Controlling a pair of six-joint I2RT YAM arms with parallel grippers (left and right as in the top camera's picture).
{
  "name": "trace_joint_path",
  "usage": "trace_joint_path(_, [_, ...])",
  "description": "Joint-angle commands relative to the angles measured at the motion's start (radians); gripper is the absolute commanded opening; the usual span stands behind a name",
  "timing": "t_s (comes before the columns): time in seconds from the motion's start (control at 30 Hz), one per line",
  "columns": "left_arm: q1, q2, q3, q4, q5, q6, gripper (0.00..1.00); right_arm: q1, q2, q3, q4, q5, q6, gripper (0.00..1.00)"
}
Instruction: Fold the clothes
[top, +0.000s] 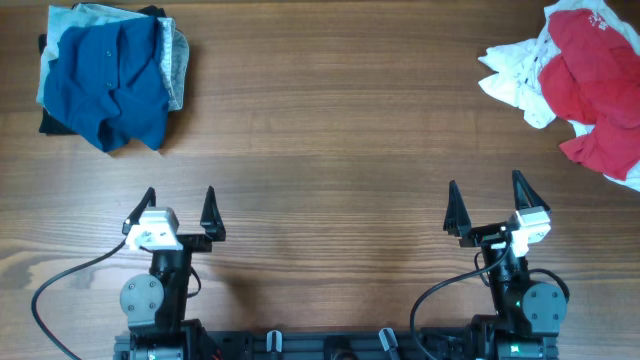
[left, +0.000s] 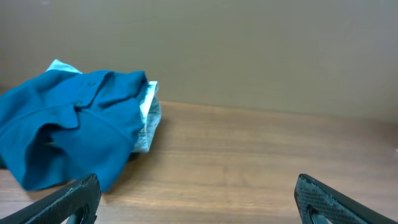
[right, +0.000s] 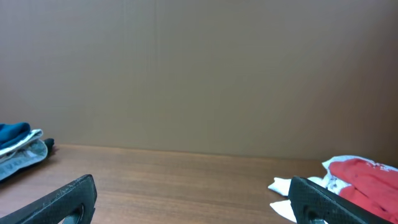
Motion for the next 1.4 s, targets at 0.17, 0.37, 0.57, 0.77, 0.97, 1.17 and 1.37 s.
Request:
trace_joint_path(0.17, [-0.005,-0.005,0.064,0.018,0.048,-0.111,1.0,0.003,0.164,0.113,0.036,-0.018,-0.036,1.0])
trace_joint_path(0.37, [-0.005,0.122,0.201,-0.037,0.05,-0.11,1.0,0.003,0.471,0.331,0.032,-0.085,-0.079,1.0])
trace_joint_path(0.57, [-0.005,0.421,0.411,-0.132,0.078,-0.11,1.0,0.003,0.806,0.613,-0.114,-0.204,-0.074,1.0])
trace_joint_path(0.77, [-0.005,0.837,0.726,-0.351,0.169,-0.11,1.0,0.003,1.128,0.903,-0.333,-0.294,-0.074,1.0])
trace_joint_path(0.97, [-0.006,1.168,1.001,-0.547,0.245,-0.111,1.0,0.003,1.324,1.089,-0.522,-0.295,-0.073,1.0])
trace_joint_path(1.17, [-0.007,1.376,1.044,-0.53,0.33,-0.118,1.0,0.003,1.391,1.112,-0.53,-0.331,-0.009,1.0])
trace_joint_path(1.37, [-0.011,1.509,1.044,-0.51,0.453,-0.121,1.0,-0.057,1.391,1.112,-0.478,-0.187,0.021,1.0])
